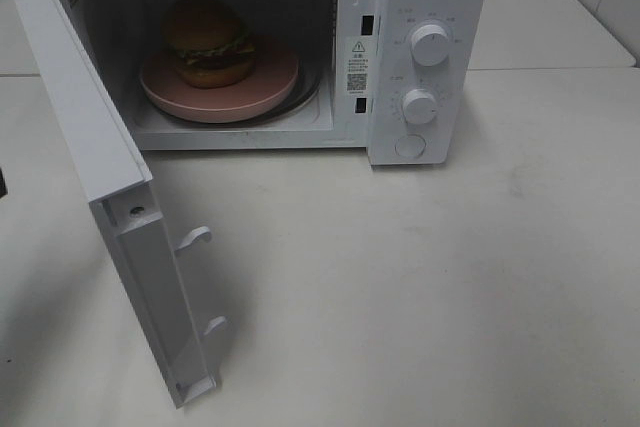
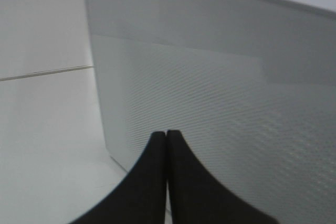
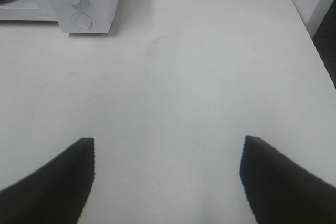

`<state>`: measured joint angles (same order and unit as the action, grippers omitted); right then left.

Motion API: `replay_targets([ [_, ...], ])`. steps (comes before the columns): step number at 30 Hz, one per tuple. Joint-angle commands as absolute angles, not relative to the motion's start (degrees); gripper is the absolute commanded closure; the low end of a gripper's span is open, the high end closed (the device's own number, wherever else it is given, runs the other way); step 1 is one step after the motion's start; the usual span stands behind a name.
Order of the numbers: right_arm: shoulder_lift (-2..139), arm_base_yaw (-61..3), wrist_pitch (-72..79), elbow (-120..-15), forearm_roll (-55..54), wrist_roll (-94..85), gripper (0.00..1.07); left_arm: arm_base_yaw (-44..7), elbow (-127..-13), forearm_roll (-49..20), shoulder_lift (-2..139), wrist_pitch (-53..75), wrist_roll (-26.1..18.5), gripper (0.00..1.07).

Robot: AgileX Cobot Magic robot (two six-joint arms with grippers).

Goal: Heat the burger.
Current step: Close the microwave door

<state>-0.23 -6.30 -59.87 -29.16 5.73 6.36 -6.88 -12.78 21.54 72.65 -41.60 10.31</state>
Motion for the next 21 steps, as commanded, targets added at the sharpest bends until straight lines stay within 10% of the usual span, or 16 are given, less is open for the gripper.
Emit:
replay_targets([
  [1, -1.8, -6.1, -59.5, -29.0, 5.7, 6.0, 0.32, -10.5, -13.9, 17.9, 75.4, -44.4, 8.0, 1.07],
  [21, -1.8, -6.1, -59.5, -29.0, 5.7, 5.9, 0.32, -28.1, -21.8, -6.9, 88.5, -51.1, -1.7, 1.07],
])
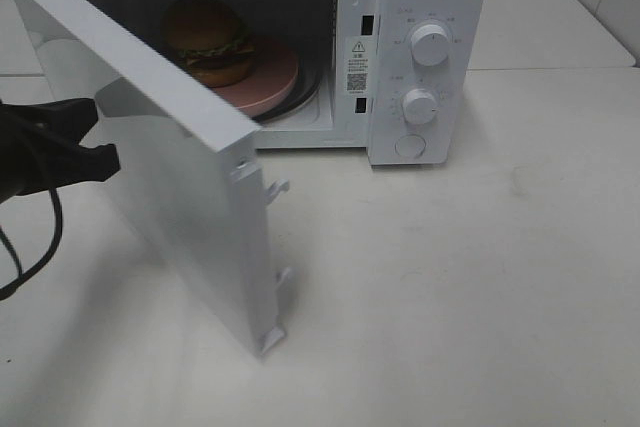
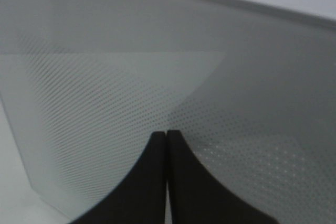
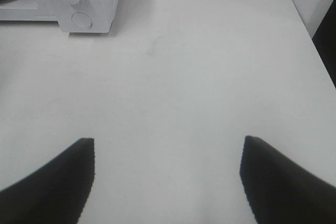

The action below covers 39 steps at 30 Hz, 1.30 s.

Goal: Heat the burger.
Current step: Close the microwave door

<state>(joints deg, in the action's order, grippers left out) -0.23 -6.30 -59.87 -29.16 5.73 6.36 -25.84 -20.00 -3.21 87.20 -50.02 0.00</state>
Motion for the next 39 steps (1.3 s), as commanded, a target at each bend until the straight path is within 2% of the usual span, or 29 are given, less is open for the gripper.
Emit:
replay_targets([
  [1, -1.8, -6.1, -59.5, -29.0, 5.7, 5.9, 0.32, -28.9, -22.7, -8.3, 89.2, -51.1, -2.4, 1.07],
  [8, -1.8, -6.1, -59.5, -29.0, 5.7, 5.9, 0.32, -35.3, -28.8, -20.6, 94.4, -50.6, -8.2, 1.07],
  [17, -1.8, -6.1, -59.5, -29.0, 5.7, 5.9, 0.32, -40.0, -36.6, -30.0, 99.1, -49.6, -13.9, 1.07],
  [32, -1.8, -6.1, -59.5, -29.0, 5.7, 5.9, 0.32, -40.2, -49.7, -33.6, 105.1, -42.9, -16.7, 1.07],
  [34, -1.8, -6.1, -59.5, -29.0, 5.7, 5.9, 0.32, -40.2, -53.3, -35.7, 106.6, -41.8, -19.1, 1.07],
  [39, -1.8, -6.1, -59.5, -29.0, 5.7, 5.9, 0.32, -40.2, -55.9, -37.8, 108.0, -40.5, -21.5, 1.07],
])
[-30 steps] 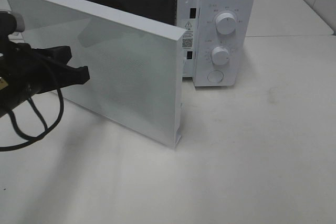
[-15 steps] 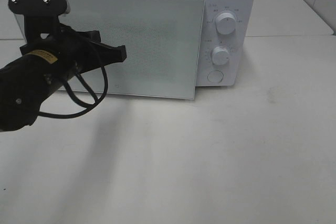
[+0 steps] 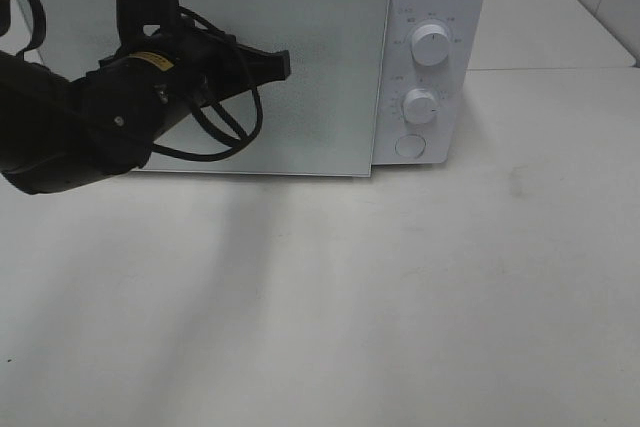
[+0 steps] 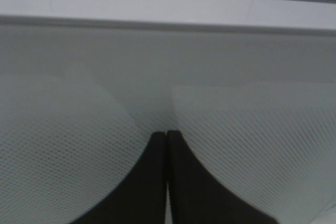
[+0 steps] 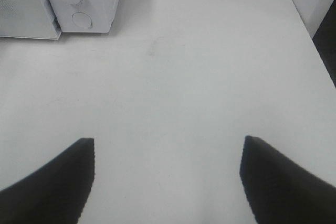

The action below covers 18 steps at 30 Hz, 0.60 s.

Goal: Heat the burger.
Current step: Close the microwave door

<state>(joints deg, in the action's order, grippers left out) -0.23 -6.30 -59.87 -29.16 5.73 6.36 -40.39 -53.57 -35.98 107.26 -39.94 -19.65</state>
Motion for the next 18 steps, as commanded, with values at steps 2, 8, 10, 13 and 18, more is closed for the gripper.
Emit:
replay_targets([
  [2, -1.8, -6.1, -59.5, -29.0, 5.7, 5.9, 0.32, -40.2, -57.2, -39.3, 108.6, -40.2, -22.1, 1.07],
  [8, -1.8, -6.1, -59.5, -29.0, 5.7, 5.9, 0.32, -40.1, -60.7, -41.1, 110.5, -38.9, -23.8, 1.07],
  [10, -1.8, -6.1, -59.5, -29.0, 5.7, 5.9, 0.32, -40.0, -61.3, -41.4, 110.7, -38.6, -24.5, 1.07],
  [13, -1.8, -6.1, -59.5, -29.0, 5.7, 5.9, 0.32, -39.8, -64.3, -43.1, 112.0, -37.8, -26.7, 1.07],
  [18, -1.8, -6.1, -59.5, -29.0, 5.7, 5.9, 0.32, -39.1, -66.7, -43.7, 112.8, -35.9, -27.2, 1.07],
])
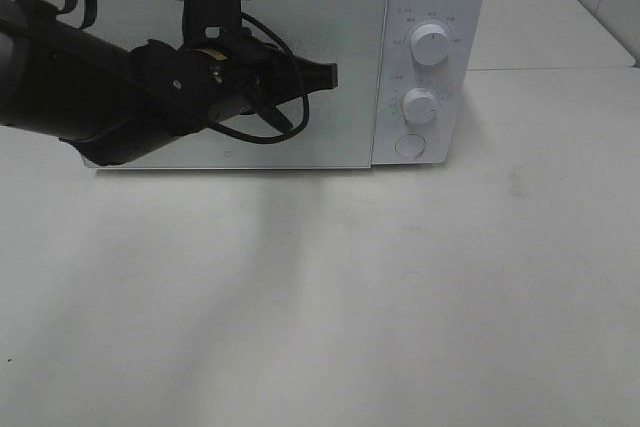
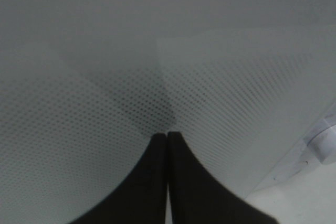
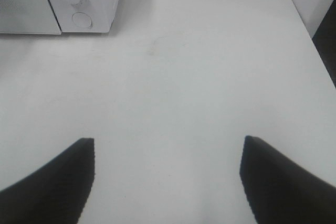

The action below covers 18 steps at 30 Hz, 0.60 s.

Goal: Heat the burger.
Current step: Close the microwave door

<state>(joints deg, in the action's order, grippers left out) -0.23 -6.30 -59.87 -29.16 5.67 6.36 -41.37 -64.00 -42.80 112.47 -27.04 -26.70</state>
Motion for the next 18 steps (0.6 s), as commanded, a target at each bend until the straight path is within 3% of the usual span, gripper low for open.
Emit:
replay_targets([
  [1, -1.8, -6.1, -59.5, -29.0, 5.7, 5.9, 0.32, -38.8, -66.9, -43.7, 112.9, -36.2, -27.3, 1.07],
  [18, -1.8, -6.1, -59.5, -29.0, 5.7, 5.9, 0.32, -39.5, -67.7, -44.0, 110.9, -30.4, -29.9, 1.07],
])
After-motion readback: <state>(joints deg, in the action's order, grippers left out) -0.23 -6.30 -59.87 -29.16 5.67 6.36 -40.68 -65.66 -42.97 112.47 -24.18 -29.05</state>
